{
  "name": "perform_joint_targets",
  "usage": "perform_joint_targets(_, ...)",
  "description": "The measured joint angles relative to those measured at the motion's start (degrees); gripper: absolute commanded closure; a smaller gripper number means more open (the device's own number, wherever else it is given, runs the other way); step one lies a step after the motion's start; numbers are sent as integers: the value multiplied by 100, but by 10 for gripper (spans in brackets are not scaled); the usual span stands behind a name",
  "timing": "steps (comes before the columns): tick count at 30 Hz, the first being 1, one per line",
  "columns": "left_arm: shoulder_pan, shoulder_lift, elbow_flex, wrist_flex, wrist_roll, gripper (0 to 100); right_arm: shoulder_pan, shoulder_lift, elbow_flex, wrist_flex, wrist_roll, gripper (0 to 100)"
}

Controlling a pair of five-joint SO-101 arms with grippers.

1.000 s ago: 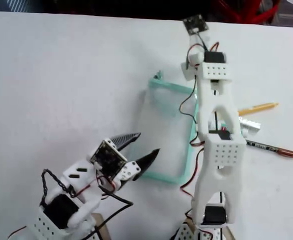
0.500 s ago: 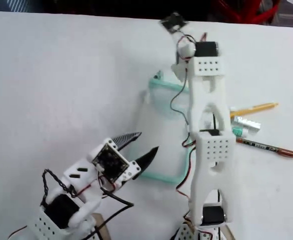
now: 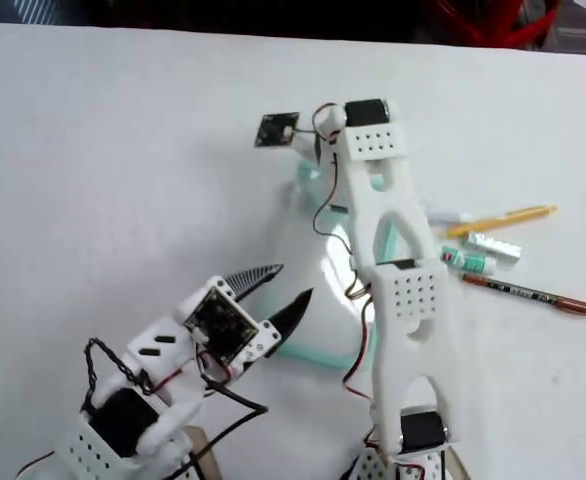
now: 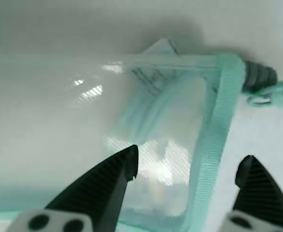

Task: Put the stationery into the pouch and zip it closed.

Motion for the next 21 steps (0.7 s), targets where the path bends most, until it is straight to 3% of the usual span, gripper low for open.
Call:
perform_joint_targets(4,0,0,0,0,0,831,70,264,-18,-9,484,693)
perform_joint_targets(15,0,0,0,-9,0,831,132,809,-44,-308,1319,978)
perform_joint_targets(21,0,0,0,-9,0,831,176,862,-695,-88,1327,978)
